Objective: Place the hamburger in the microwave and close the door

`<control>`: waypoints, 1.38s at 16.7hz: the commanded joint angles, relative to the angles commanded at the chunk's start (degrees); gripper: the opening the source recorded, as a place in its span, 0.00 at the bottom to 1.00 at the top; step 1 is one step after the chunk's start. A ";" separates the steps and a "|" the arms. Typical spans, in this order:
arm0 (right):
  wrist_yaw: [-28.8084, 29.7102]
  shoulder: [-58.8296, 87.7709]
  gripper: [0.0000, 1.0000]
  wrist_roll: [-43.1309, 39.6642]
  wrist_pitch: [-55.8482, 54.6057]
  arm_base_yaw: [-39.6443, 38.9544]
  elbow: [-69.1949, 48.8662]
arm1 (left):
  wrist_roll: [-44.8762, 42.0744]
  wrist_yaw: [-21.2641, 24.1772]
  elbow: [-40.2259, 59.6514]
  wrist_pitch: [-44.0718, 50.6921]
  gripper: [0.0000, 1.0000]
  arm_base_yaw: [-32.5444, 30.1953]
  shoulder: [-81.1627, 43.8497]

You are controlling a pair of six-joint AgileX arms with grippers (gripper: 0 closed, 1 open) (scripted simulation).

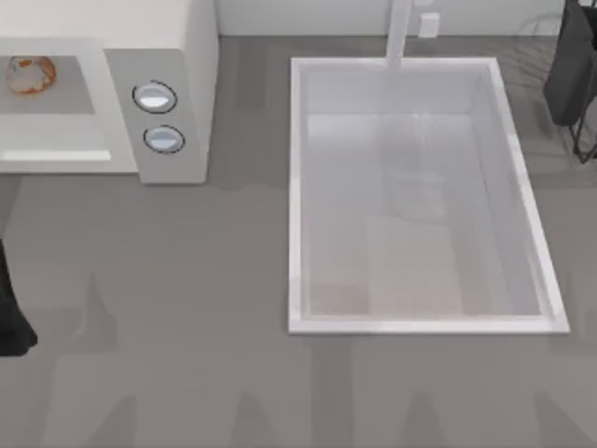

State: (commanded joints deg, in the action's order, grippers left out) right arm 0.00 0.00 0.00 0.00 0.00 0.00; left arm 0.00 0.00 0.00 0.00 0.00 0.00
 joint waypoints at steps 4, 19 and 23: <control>0.00 0.00 1.00 0.00 0.00 0.00 0.00 | 0.00 0.00 0.00 0.00 0.92 0.00 0.00; 0.00 0.00 1.00 0.00 0.00 0.00 0.00 | 0.00 0.00 0.00 0.00 0.00 0.00 0.00; 0.00 0.00 1.00 0.00 0.00 0.00 0.00 | 0.00 0.00 0.00 0.00 0.00 0.00 0.00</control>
State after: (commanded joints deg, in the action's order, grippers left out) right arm 0.00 0.00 0.00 0.00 0.00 0.00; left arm 0.00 0.00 0.00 0.00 0.00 0.00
